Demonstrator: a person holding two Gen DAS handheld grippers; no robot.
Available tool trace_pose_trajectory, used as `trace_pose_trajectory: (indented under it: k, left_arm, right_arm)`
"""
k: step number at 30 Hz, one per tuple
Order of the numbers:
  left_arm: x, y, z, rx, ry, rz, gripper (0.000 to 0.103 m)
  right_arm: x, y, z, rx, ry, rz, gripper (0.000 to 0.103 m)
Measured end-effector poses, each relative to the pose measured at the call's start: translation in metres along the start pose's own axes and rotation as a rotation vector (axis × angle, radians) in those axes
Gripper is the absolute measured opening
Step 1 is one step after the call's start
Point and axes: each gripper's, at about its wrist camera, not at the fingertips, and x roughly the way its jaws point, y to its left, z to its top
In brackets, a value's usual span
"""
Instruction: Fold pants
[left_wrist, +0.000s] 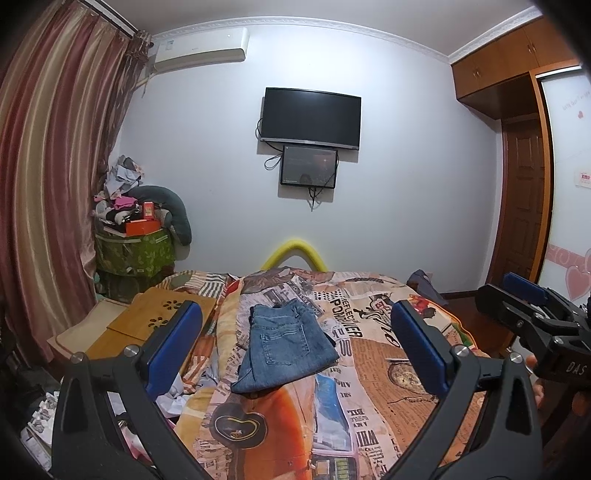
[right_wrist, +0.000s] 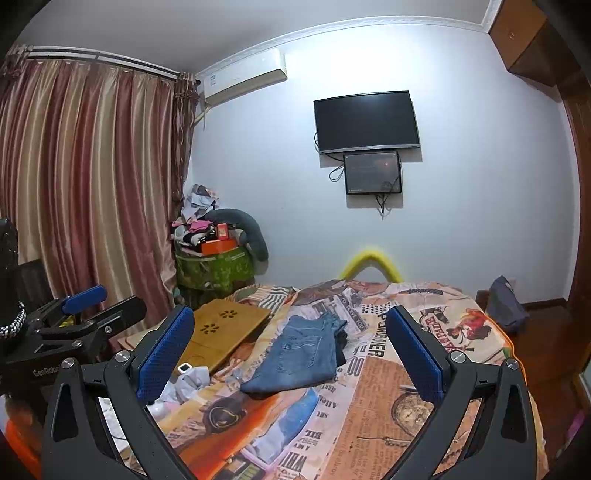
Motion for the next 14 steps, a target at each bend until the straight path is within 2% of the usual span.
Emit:
trace_pose_trajectory:
  k: [14]
  left_arm:
    - [0.0045, 0.0005, -0.0020, -0.005, 0.027, -0.038, 0.103]
  right_arm:
    - [0.0055, 0.0042, -0.0017, 0.007, 0.008, -0.010, 0.103]
